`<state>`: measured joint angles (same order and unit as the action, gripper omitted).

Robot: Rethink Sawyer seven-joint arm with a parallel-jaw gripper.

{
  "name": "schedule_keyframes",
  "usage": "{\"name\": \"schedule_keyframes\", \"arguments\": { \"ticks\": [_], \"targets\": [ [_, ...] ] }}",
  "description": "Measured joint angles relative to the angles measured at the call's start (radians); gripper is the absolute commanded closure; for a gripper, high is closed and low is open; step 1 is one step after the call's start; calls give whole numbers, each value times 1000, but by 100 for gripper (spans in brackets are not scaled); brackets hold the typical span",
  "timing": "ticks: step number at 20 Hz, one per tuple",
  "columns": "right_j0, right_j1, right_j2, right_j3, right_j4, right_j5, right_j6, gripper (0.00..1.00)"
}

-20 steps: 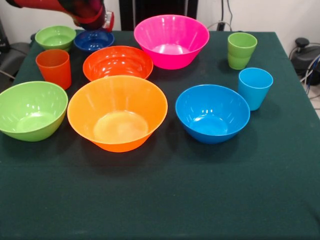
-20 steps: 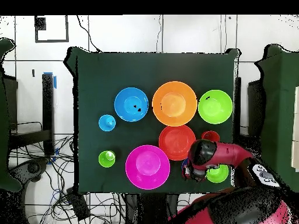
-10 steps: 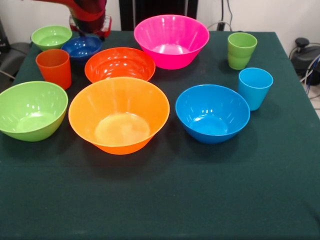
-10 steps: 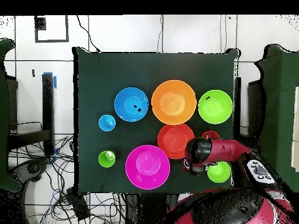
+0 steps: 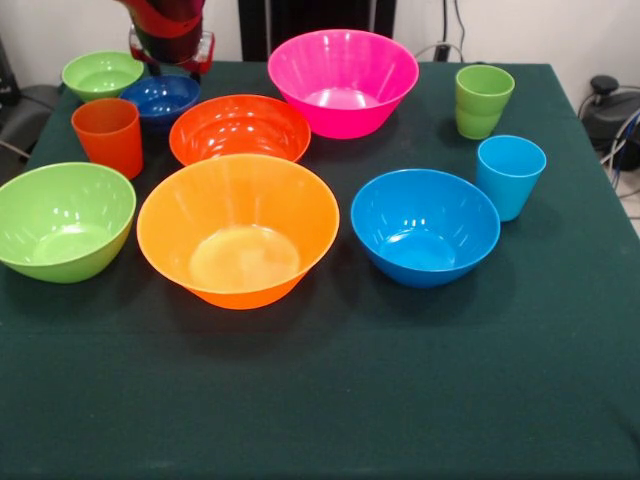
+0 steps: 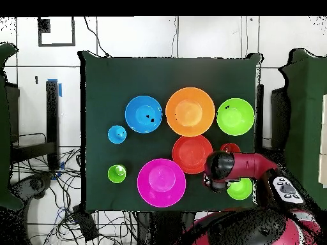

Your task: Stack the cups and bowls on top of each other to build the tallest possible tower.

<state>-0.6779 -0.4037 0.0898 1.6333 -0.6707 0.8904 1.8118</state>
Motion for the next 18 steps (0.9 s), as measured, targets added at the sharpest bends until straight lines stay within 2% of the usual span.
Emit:
{"name": "schedule_keyframes", "arguments": {
  "ticks": [18],
  "targets": [
    [0, -6, -37, 0, 1, -57, 0, 0]
  ]
}}
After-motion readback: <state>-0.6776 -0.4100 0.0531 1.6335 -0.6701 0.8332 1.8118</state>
